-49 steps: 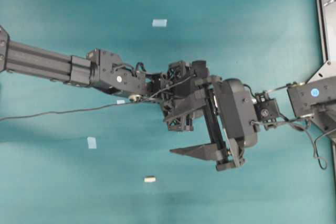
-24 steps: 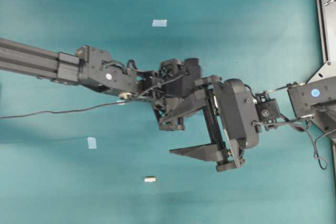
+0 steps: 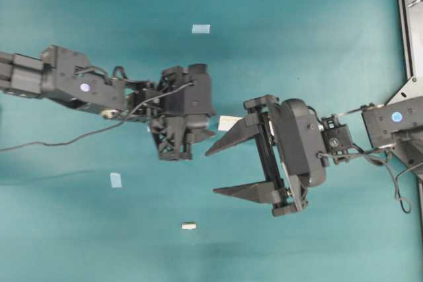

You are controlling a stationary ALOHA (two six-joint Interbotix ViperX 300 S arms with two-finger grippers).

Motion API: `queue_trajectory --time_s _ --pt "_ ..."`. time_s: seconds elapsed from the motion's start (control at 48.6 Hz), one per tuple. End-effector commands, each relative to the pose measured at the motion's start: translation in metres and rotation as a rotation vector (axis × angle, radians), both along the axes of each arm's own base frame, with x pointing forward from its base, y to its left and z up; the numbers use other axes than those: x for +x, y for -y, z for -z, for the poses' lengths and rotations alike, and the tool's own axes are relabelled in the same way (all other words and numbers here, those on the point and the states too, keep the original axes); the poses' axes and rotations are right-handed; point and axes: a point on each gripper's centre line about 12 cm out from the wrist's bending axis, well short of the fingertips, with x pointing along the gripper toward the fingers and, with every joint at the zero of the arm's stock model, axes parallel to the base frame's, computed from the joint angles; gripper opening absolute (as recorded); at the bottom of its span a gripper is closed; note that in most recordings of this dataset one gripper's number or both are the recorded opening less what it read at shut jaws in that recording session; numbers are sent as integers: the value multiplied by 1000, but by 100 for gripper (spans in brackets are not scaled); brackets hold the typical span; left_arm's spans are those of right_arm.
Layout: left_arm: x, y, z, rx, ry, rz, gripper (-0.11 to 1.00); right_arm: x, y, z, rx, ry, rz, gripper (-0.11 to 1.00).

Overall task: Move the wooden board into place and insert the rod into its hole.
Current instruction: 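Swing the right gripper down over the wooden dowel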

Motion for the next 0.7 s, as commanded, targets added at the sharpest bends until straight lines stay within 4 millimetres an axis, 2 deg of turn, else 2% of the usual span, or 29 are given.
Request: queue_trajectory --time_s 0.0,0.226,0.391,0.494,0.679 --pt "-7 1 -21 -4 69 -4 50 1 0 -12 11 35 0 80" --pt "-28 2 -18 6 115 -1 49 2 -5 -11 17 24 -8 80" --pt "-31 1 -14 15 222 -8 49 10 -12 -5 52 -36 3 80" --pt "-29 1 -1 19 243 -9 49 18 -15 -7 82 -73 19 80" --pt "-20 1 24 36 266 -2 51 30 -29 4 70 -222 31 80"
